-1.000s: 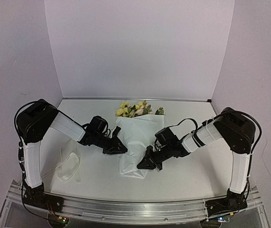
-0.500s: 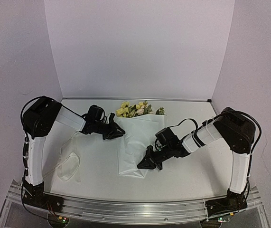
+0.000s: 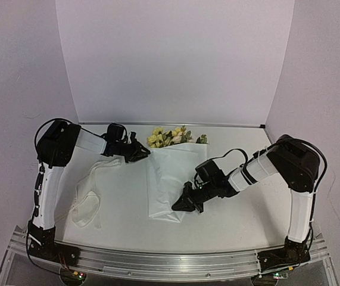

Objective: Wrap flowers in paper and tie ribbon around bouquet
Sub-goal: Press the fold line on the folded wrapping paper.

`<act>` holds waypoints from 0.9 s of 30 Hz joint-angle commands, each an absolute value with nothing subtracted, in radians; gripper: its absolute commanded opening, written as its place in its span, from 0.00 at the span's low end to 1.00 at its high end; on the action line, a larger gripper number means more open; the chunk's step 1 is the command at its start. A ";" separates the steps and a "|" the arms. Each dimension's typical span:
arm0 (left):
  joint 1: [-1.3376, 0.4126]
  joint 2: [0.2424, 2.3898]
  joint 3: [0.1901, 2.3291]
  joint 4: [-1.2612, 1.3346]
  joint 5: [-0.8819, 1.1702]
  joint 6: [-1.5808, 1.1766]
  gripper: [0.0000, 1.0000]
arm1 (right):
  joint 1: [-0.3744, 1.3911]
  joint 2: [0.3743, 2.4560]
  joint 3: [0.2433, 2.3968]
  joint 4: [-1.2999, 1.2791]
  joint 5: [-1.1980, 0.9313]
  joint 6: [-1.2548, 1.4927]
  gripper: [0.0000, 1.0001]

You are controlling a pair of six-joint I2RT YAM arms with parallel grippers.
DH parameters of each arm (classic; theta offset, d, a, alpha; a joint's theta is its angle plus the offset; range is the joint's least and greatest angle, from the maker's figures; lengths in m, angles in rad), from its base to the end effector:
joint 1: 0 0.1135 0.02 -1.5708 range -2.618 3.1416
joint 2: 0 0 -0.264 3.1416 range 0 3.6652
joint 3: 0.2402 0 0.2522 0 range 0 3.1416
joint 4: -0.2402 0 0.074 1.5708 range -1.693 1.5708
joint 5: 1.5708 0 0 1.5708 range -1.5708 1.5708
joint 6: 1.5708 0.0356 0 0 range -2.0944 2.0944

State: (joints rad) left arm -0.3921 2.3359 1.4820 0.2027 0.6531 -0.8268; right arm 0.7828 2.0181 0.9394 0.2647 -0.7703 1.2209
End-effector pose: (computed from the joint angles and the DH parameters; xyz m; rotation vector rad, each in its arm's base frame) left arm 0.4449 -0.2074 0.0967 -0.1244 2.4287 -1.3459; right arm 0.2456 0.2793 0.0916 -0.1519 -2.5596 -1.4008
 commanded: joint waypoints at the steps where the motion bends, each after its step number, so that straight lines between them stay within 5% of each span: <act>1: -0.381 2.397 1.606 0.165 0.635 -0.840 0.22 | 0.768 2.103 0.892 0.097 -0.647 1.248 0.07; 17: -0.344 2.503 1.861 0.063 0.643 -0.843 0.24 | 0.767 2.099 0.872 0.099 -0.648 1.250 0.07; 27: -0.328 2.377 1.811 0.014 0.651 -0.753 0.24 | 0.761 2.056 0.891 0.100 -0.663 1.253 0.07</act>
